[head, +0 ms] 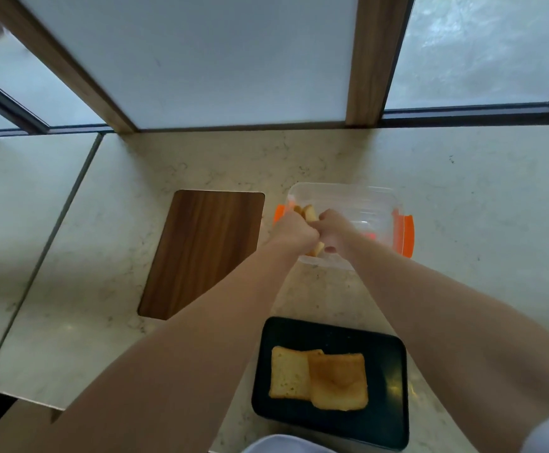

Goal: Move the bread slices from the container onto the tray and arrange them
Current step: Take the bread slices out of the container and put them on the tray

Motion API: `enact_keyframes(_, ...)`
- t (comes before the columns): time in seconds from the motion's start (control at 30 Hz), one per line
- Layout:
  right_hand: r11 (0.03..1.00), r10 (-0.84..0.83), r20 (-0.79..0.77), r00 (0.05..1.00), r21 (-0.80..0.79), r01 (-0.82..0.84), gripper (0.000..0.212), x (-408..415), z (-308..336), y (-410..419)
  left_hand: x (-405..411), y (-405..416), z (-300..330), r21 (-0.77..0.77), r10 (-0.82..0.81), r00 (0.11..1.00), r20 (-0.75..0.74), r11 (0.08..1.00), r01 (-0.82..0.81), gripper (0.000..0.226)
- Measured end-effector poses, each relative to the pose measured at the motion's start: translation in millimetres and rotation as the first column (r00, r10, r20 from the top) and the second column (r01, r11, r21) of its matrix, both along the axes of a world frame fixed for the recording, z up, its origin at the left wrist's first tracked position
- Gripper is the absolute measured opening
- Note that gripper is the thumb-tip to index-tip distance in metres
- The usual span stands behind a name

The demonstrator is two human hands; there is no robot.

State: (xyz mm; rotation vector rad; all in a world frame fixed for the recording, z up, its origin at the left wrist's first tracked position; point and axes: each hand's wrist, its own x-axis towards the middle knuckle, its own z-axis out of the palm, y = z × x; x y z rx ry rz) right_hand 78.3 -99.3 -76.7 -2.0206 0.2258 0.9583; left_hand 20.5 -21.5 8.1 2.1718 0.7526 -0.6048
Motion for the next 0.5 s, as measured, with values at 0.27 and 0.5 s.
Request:
enact_keyframes(0.27, 1.0, 0.027, 0.032, 0.999, -0.016, -0.027, 0.037, 3, -4, -5, 8, -7, -11, 0.285, -0.21, 0.978, 0.012, 0.938, 0.198, 0.024)
enact_keyframes(0.5, 1.0, 0.013, 0.096, 0.995, -0.013, -0.011, 0.052, 6, -10, -9, 14, -7, -22, 0.352, -0.214, 0.976, 0.031, 0.916, 0.19, 0.022)
